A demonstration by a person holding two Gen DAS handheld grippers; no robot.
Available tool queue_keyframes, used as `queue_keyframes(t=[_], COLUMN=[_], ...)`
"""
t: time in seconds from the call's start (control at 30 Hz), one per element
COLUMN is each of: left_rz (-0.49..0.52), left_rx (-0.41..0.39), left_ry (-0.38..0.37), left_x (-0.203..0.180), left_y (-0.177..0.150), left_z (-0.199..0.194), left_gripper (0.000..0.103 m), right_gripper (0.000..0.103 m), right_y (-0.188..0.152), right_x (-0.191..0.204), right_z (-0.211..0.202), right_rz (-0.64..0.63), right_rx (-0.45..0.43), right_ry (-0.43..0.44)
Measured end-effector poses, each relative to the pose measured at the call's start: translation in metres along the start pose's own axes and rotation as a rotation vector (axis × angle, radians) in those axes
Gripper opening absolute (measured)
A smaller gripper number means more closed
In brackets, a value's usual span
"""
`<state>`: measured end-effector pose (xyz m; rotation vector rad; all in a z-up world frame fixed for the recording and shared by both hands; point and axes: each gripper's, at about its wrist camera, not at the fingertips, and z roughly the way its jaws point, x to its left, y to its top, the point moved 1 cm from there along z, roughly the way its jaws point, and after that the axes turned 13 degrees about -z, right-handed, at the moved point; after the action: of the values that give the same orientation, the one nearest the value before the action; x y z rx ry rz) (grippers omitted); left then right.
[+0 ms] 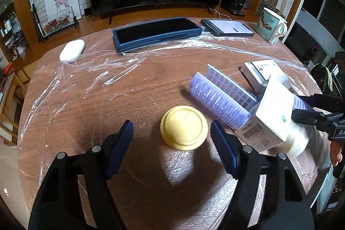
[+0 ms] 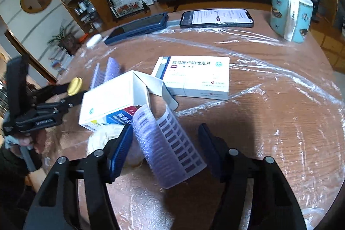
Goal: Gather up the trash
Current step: 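Grasp the yellow cup with the left tool while the right tool grasps the purple hair roller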
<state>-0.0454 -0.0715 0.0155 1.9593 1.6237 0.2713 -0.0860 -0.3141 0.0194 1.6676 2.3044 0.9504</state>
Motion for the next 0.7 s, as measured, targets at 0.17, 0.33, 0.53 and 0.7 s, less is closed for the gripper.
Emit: queue_keyframes(t=[0.17, 0.33, 0.53, 0.7], left_rz=[0.015, 0.016, 0.046, 0.033], left_rx=[-0.001, 0.008, 0.009, 0.012], left_ry=[0.006, 0.006, 0.027, 0.030], left_x=[-0.003, -0.005, -0.011, -0.009], left_y=[0.001, 0.003, 0.001, 0.000], left_z=[0.003, 0.008, 0.009, 0.009], left_gripper=[0.069, 0.059, 0.050, 0.040], right_gripper=[0.051, 0.049, 0.064, 0.043], right_y=[-0.002, -0.001, -0.005, -0.008], right_x=[-0.003, 0.011, 0.028, 0.029], right_z=[0.001, 0.005, 0.010, 0.005], right_rz=[-0.003, -0.091, -0.195, -0.172], right_rx=[0.004, 0.033, 0.079, 0.060], right_ry=[-0.057, -0.141, -0.222, -0.195])
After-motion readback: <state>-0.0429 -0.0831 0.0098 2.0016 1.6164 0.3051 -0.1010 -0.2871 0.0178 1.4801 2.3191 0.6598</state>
